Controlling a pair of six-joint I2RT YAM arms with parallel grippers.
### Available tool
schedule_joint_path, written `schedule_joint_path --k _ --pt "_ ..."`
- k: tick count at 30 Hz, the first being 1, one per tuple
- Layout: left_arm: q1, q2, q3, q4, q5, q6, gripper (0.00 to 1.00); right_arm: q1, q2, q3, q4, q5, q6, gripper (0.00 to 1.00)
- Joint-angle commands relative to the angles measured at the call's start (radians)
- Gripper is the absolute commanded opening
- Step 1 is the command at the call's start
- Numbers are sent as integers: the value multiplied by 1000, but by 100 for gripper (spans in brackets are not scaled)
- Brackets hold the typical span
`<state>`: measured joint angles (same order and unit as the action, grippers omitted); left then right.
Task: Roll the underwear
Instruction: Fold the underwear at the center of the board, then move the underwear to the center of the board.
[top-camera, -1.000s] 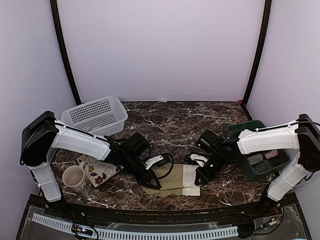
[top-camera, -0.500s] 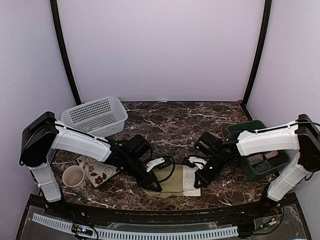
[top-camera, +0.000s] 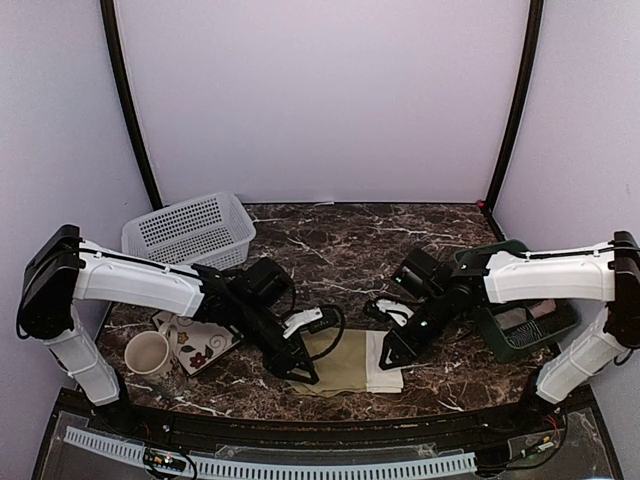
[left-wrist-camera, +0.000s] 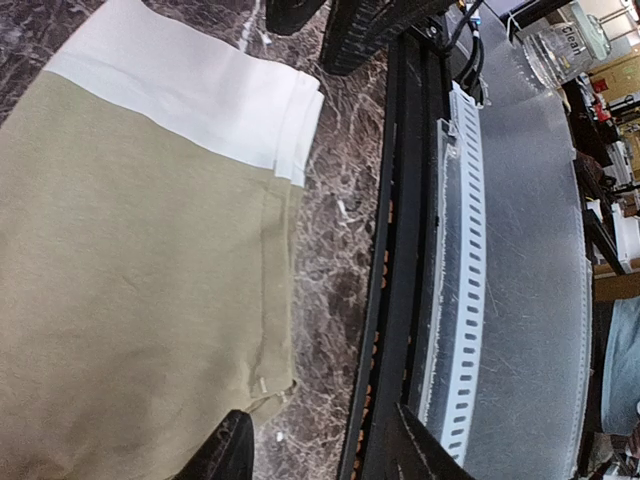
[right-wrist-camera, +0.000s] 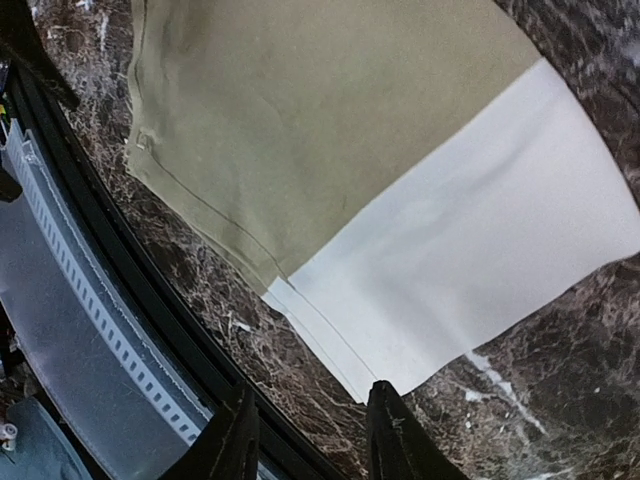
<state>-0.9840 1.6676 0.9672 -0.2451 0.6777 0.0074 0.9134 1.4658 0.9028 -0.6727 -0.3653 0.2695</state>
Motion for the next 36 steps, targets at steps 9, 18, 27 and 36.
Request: schedule_joint_path --k 9,18,27,36 --pt "11 91 47 -35 -141 17 42 -6 120 -5 131 -53 62 28" --pt "6 66 24 -203 -195 139 42 12 100 -78 68 -78 36 28" --pt "199 -62 89 -197 -176 114 49 -153 -45 47 54 27 -21 37" --pt "324 77 245 -201 -295 115 49 -278 142 159 39 220 -197 32"
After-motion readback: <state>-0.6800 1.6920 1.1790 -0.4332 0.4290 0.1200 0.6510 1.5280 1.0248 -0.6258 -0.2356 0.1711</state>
